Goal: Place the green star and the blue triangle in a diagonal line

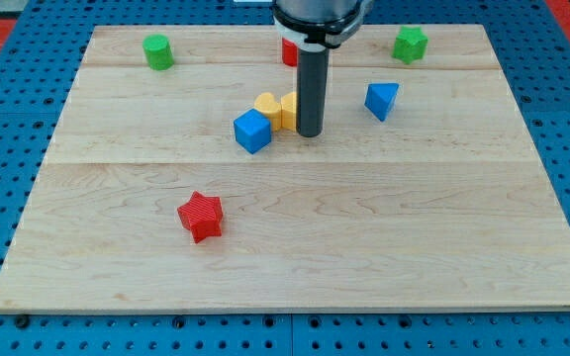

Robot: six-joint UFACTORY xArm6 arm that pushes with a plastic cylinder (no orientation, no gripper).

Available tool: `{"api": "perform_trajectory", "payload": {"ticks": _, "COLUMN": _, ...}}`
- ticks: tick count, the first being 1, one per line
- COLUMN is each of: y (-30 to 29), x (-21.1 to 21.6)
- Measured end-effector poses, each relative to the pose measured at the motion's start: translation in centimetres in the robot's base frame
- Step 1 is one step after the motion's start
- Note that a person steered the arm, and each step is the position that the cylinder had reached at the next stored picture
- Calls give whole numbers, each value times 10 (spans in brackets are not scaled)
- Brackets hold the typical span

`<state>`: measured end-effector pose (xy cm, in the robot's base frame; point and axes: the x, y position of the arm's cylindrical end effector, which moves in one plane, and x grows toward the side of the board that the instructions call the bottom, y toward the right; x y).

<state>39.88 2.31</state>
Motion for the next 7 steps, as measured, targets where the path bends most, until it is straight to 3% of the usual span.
{"api": "perform_trajectory", "payload": {"ticks": 3, "y": 41, "x": 8}}
{"api": "perform_trajectory", "payload": {"ticks": 5, "y": 29, "x": 47}}
{"api": "perform_trajectory", "payload": {"ticks": 7, "y": 60, "x": -30}}
